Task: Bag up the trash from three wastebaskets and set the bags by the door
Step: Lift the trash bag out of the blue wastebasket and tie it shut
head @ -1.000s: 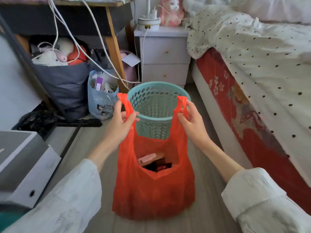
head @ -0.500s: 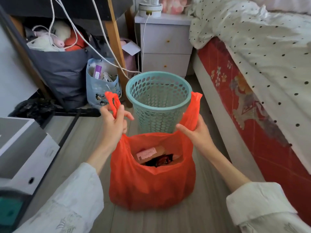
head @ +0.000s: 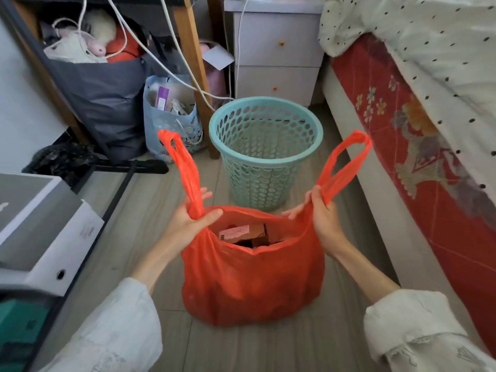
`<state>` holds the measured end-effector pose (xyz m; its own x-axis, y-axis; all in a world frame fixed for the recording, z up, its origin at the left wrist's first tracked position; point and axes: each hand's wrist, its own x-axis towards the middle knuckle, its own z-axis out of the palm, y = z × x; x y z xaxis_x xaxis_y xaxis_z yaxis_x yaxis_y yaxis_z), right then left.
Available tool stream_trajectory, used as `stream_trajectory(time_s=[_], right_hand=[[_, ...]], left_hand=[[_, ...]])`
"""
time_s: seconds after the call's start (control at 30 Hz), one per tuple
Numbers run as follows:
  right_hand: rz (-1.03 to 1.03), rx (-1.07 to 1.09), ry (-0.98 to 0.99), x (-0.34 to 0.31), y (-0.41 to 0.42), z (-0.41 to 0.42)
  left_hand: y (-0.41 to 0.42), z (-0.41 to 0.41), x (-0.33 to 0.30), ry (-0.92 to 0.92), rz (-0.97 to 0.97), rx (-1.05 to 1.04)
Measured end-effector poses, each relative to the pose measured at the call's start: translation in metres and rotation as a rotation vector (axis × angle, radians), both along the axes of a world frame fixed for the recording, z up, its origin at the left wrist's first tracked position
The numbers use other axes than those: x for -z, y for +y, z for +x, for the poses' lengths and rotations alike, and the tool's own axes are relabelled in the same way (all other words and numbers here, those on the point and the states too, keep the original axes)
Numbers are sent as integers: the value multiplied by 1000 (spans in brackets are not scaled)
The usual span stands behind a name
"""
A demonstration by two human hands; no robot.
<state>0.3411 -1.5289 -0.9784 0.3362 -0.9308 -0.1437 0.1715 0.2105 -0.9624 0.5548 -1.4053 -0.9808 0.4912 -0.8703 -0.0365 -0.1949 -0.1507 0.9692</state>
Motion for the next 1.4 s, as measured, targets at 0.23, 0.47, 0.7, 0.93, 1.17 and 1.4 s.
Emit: stream_trajectory(time_s=[0.23, 0.47, 0.7, 0.93, 1.17, 1.4], right_hand=[[32, 73, 10, -5, 4, 3], [189, 132, -164, 7, 7, -2], [-349, -41, 565, 36, 8, -19], [205, -101, -142, 14, 18, -3], [432, -94, -362, 3, 21, -3], [488, -221, -242, 11, 22, -8]], left_hand=[[-5, -9, 23, 327, -121, -132], [-16, -33, 16, 668, -270, -339], [-18, -42, 19, 702, -219, -349], [-17, -38, 21, 816, -122, -219], [-16, -41, 26, 889, -75, -96], [-16, -51, 30, 799, -10, -78]])
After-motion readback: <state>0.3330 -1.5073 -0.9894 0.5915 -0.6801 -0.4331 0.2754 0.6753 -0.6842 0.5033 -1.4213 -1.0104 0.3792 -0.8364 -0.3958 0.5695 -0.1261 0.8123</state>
